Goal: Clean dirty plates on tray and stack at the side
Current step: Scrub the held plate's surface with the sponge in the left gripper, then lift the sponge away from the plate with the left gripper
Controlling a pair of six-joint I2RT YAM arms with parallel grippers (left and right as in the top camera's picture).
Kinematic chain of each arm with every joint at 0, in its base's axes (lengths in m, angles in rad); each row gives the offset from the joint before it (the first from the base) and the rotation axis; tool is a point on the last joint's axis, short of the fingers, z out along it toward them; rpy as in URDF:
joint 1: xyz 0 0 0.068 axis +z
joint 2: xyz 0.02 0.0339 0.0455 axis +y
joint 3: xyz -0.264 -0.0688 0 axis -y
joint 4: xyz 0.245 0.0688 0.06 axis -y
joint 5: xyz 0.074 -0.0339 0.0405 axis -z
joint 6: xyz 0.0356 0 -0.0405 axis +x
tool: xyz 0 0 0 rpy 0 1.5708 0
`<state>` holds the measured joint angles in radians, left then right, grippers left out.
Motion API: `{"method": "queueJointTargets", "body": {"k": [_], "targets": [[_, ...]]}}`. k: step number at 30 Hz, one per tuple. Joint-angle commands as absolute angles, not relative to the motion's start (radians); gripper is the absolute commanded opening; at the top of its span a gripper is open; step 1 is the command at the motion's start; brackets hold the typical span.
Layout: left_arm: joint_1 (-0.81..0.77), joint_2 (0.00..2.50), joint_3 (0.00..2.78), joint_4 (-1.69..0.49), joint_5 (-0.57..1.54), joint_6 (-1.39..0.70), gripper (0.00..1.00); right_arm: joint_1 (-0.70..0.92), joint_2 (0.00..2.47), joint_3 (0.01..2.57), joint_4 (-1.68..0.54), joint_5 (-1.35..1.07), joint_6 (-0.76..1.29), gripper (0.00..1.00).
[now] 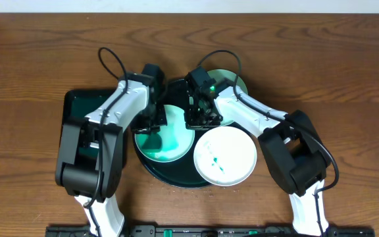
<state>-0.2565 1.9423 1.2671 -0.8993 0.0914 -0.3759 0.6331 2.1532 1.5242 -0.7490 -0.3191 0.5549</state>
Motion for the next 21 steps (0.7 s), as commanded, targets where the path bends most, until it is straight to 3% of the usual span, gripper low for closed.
{"method": "queueJointTargets", "body": {"k": [1,7,14,21], "targets": [[-0.306,1.981,1.216,-0.807,0.202,-0.331,0.07,0.635,2.179,1.515,-0.747,-0.304,0.567,0.01],[-0.338,1.980,1.227,-0.764,0.257,-0.329,0.07,0.635,2.179,1.515,-0.747,-0.304,0.567,0.01],[-0.302,1.979,1.271,-0.635,0.537,-0.304,0.07,0.635,2.179,1.515,-0.748,-0.305,0.567,0.01],[-0.214,1.941,1.348,-0.655,0.540,-0.307,0.07,0.635,2.179,1.515,-0.751,-0.305,0.567,0.01]]}}
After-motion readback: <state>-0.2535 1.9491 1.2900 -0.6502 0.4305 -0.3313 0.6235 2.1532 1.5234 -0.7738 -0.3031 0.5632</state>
